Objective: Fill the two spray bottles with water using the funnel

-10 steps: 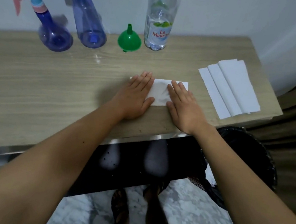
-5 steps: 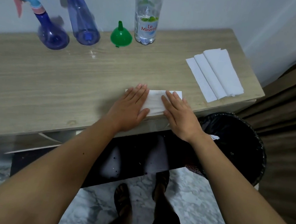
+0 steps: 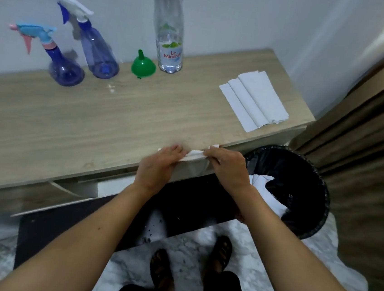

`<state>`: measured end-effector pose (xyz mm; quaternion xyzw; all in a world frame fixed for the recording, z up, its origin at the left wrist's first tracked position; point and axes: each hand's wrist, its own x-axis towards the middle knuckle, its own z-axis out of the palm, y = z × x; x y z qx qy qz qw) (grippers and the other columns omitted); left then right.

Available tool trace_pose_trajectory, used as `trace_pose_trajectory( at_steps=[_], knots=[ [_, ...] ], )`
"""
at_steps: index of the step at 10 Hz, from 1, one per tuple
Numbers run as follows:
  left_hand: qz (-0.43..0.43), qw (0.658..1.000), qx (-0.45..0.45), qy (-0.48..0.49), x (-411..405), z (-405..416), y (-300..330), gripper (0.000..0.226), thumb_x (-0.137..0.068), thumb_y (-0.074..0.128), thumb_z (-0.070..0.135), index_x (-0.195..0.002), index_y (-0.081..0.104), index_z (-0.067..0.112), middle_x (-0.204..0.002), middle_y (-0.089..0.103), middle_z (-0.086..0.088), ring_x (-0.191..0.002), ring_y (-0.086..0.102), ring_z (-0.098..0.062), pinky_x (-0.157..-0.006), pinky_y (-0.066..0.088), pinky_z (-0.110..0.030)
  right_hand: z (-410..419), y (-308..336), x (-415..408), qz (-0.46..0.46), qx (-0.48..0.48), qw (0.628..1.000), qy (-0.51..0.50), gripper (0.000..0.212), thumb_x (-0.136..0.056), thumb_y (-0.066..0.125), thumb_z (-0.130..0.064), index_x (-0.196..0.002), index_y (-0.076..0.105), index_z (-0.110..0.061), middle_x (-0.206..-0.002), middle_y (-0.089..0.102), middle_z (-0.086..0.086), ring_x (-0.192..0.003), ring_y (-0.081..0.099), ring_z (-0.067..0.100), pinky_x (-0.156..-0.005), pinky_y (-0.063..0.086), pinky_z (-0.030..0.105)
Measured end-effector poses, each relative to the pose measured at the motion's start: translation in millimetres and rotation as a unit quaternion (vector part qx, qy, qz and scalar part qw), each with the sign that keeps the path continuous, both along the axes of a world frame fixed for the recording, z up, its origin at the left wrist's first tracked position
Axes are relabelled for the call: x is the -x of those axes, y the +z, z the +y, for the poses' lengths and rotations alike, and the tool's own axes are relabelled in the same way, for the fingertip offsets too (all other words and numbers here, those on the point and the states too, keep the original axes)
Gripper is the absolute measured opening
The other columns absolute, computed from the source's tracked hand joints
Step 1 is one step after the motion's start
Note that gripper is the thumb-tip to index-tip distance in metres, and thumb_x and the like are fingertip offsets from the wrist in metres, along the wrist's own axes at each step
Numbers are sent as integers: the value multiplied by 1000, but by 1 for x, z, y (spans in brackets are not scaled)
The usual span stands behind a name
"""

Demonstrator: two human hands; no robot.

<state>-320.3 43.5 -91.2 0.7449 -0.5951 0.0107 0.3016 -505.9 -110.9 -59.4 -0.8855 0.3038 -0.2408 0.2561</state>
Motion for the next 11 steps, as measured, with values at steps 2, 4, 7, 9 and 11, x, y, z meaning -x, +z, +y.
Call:
trace_pose_trajectory(
  at_steps=[2, 4, 7, 9, 11],
  knots=[
    [128, 992, -14, -16, 50, -15, 21, 18, -85, 80, 24, -101, 84, 30, -96, 82, 6, -87, 76, -10, -75, 59, -29, -3, 8, 72, 21, -72, 996, -52, 14, -84, 84, -6, -96, 84, -13, -91, 81, 1, -83, 76, 18, -82, 60, 33],
    [232, 967, -95, -32, 113, -71, 26, 14, -82, 87, 34, -92, 78, 30, -72, 74, 14, -66, 66, 0, -70, 53, -24, -20, 12, 166, 1, -126, 982, -142, 15, -83, 88, -11, -97, 85, -14, -90, 82, -2, -82, 74, 5, -81, 60, 25],
    [268, 942, -163, -124, 200, -159, 17, 4, -90, 82, 27, -93, 81, 30, -85, 77, 20, -82, 71, 3, -76, 54, -25, -62, 6, 272, 22, -163, 955, -248, 13, -89, 84, -19, -101, 84, -17, -95, 80, -7, -82, 65, -13, -77, 47, 5],
    [263, 927, -246, -108, 223, -195, 6, 24, -92, 78, 33, -116, 77, 33, -112, 76, 19, -105, 69, -2, -91, 51, -23, -87, -9, 294, 58, -184, 949, -250, 14, -91, 80, -18, -105, 83, -17, -97, 80, -3, -89, 72, 12, -81, 58, 30],
    [198, 937, -253, -136, 217, -205, -11, 46, -91, 80, 33, -135, 67, 28, -134, 70, 8, -127, 64, -15, -110, 49, -36, -96, -27, 297, 55, -187, 950, -244, 20, -90, 81, -13, -109, 81, -17, -101, 78, -2, -87, 67, 10, -87, 59, 32]
  ],
)
